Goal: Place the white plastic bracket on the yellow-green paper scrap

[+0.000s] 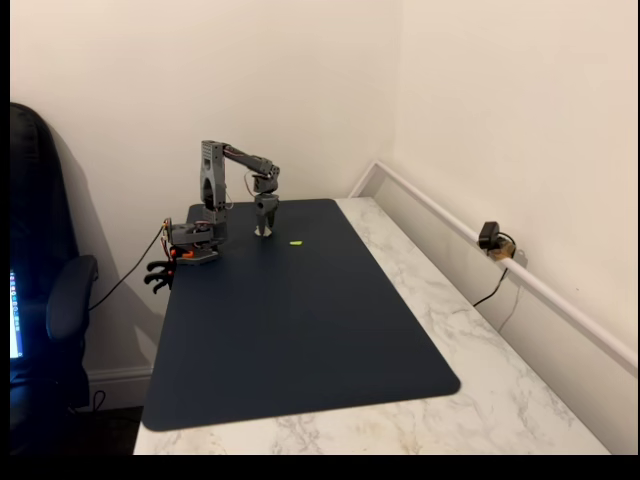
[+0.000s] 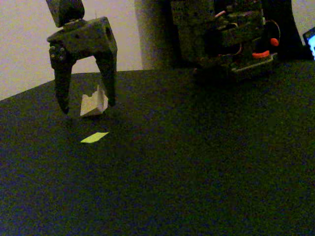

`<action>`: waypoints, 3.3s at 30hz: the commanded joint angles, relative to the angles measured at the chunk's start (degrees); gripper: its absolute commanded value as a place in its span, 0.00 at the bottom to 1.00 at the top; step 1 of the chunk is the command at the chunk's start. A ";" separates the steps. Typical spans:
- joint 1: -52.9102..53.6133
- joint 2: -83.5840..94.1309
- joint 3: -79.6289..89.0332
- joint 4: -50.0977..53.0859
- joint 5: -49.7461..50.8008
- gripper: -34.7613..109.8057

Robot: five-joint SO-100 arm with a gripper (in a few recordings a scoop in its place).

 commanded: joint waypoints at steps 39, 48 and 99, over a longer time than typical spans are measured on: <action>-15.73 19.78 -8.61 10.20 -6.33 0.24; -20.48 17.49 -9.05 5.54 -5.62 0.24; -24.52 -13.80 -26.81 1.85 -3.60 0.24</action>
